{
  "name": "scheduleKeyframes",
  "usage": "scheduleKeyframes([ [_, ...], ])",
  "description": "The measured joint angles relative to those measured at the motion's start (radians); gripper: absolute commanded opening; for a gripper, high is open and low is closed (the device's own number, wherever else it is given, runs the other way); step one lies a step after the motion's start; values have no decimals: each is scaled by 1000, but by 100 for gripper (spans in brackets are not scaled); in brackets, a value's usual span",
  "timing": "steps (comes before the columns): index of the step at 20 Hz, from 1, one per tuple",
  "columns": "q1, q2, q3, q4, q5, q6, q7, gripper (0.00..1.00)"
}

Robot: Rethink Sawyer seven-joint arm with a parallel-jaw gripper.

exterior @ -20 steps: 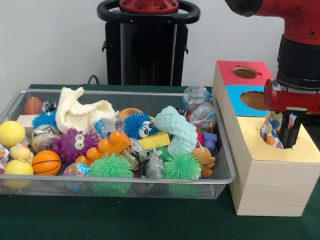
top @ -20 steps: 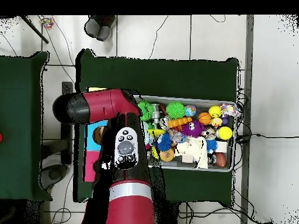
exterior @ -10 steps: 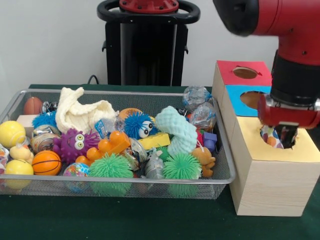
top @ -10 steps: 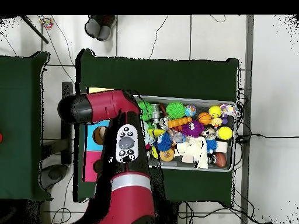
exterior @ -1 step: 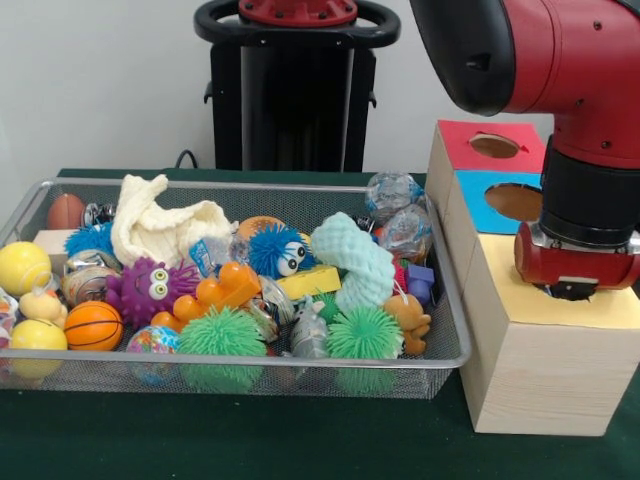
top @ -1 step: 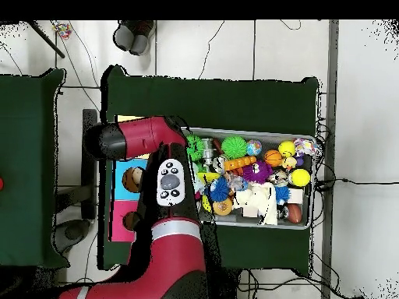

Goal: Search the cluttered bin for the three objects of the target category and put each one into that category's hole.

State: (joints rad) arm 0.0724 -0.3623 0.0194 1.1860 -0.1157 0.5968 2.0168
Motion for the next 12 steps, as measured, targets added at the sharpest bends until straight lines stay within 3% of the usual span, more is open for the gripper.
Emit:
scheduleKeyframes([
  [12,-11,-12,8,23,-2,-7,0,0],
])
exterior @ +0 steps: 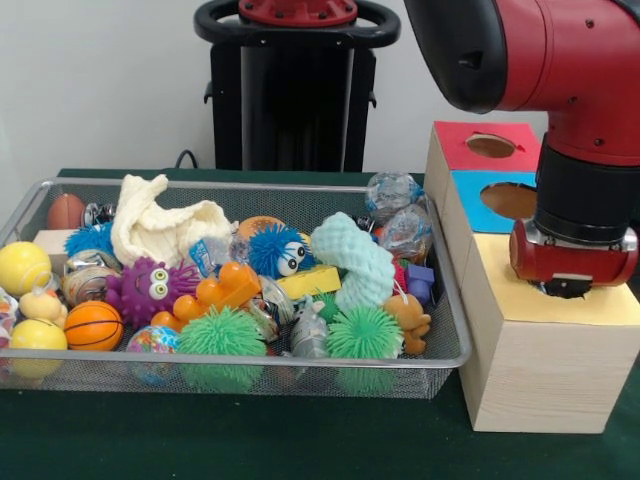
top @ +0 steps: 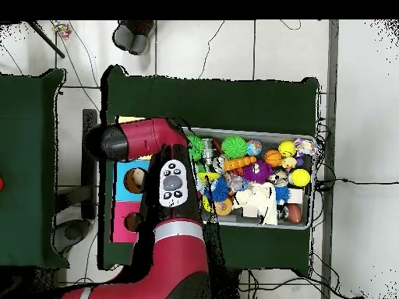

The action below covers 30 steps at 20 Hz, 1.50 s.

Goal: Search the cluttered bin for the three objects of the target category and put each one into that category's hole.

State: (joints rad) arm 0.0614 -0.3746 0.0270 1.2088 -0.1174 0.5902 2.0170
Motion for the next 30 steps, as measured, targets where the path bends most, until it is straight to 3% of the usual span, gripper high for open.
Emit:
scheduleKeyframes([
  [11,-5,-48,14,25,-6,21,0,0],
  [23,19,-167,15,-28,-7,311,0,0],
  [30,24,-206,15,-73,-7,354,0,0],
])
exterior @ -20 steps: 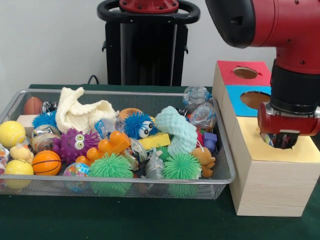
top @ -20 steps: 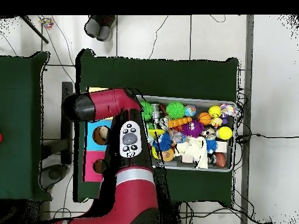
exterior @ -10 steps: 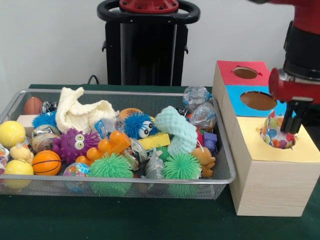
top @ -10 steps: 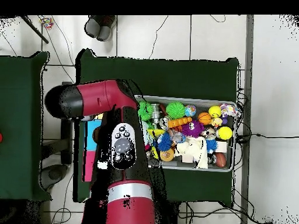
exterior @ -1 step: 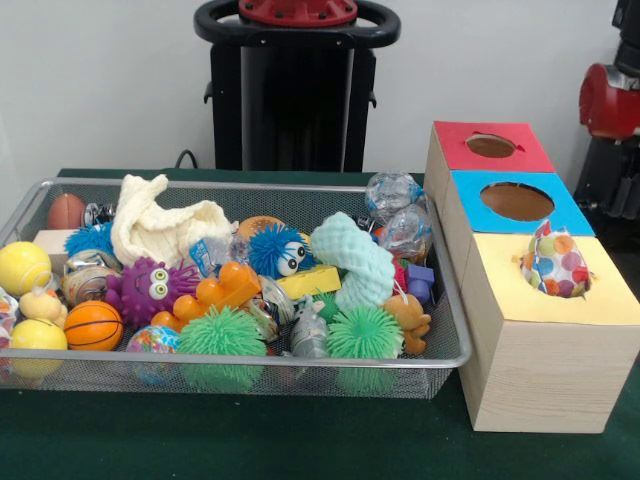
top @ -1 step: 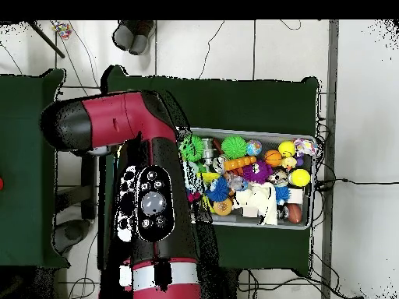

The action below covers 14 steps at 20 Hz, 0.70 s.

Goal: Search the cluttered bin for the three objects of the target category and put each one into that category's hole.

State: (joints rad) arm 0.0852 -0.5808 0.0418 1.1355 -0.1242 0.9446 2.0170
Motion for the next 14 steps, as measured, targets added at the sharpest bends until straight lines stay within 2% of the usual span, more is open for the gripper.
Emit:
scheduleKeyframes([
  [9,-12,-1,4,8,-1,-37,0,0],
  [14,-37,3,12,37,-4,-125,0,0],
])
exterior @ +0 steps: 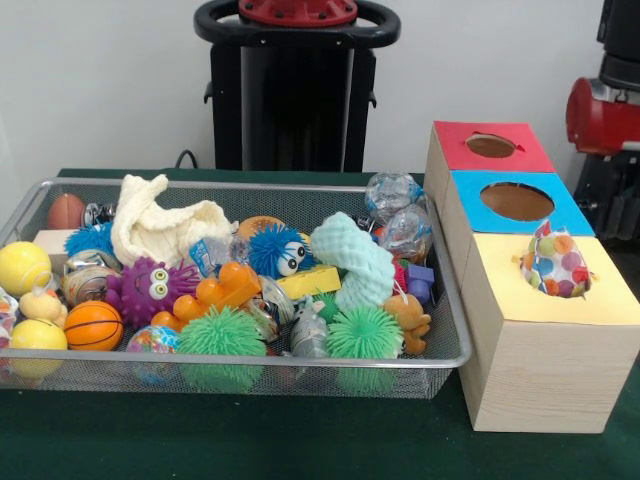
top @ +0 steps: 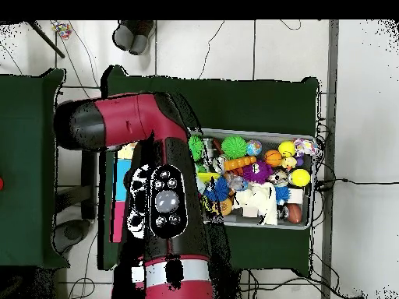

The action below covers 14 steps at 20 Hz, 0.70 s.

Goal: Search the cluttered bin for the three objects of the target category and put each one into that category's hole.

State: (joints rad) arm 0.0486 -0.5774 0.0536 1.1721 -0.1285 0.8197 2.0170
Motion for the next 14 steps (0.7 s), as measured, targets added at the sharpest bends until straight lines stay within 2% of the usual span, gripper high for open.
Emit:
scheduleKeyframes([
  [5,-19,2,2,53,-6,-102,0,0],
  [14,-13,1,2,125,-42,-167,0,0],
])
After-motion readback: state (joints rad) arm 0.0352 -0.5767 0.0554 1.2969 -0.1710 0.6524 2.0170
